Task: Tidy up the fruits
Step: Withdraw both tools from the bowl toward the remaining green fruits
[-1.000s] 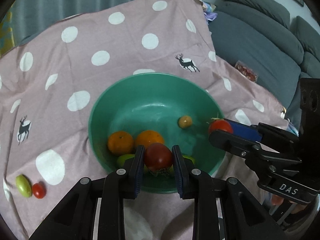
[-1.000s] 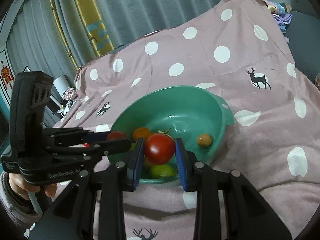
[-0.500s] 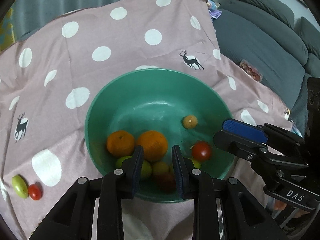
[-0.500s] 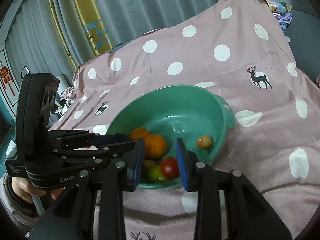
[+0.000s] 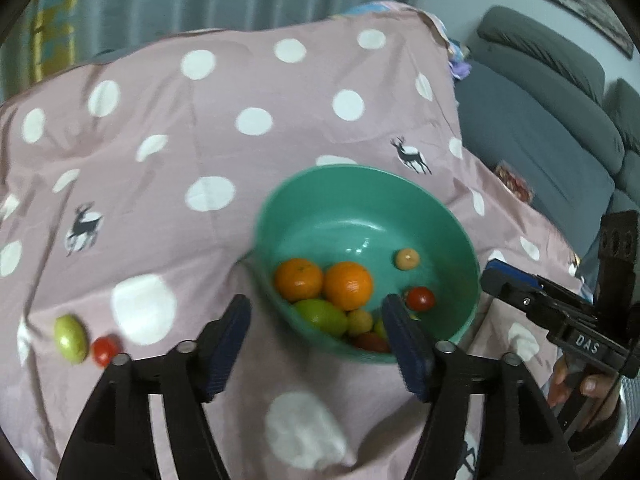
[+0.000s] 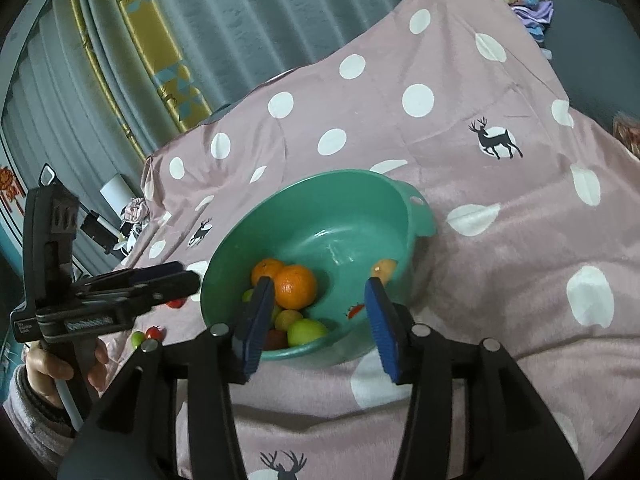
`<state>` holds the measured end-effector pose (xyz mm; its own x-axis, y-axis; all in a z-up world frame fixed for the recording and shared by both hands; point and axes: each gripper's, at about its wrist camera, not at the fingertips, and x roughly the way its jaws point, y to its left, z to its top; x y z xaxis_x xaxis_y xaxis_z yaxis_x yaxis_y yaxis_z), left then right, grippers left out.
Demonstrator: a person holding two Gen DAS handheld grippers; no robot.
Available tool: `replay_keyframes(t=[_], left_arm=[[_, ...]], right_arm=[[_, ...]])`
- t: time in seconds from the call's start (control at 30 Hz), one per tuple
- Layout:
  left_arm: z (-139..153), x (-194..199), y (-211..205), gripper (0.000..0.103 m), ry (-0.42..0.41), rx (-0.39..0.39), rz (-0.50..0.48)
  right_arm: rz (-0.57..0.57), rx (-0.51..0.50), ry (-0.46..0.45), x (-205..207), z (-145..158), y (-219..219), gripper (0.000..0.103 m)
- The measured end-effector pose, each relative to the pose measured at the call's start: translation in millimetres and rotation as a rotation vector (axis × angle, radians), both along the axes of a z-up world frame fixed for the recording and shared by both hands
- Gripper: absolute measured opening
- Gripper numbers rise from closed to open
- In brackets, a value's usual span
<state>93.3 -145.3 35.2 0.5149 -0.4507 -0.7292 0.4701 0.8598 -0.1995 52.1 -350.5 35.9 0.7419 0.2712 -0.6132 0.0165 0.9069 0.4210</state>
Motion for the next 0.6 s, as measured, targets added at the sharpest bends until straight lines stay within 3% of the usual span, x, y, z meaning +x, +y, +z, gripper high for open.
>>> replay_keyframes(t=[0.2, 0.33, 0.6], left_arm=[[4, -25, 56, 0.071, -0.014, -0.010, 0.094], [5, -43, 109, 0.071, -0.021, -0.014, 0.221], [-8, -78, 173, 0.072, 0.013, -0.001, 0.356]], right_arm=[[0.019, 0.031, -0.025, -11, 6, 2, 0.059], [0.047, 0.039, -0.046, -17, 14, 10, 0.063], [0.148, 0.028, -0.042, -19, 26, 50, 0.071]])
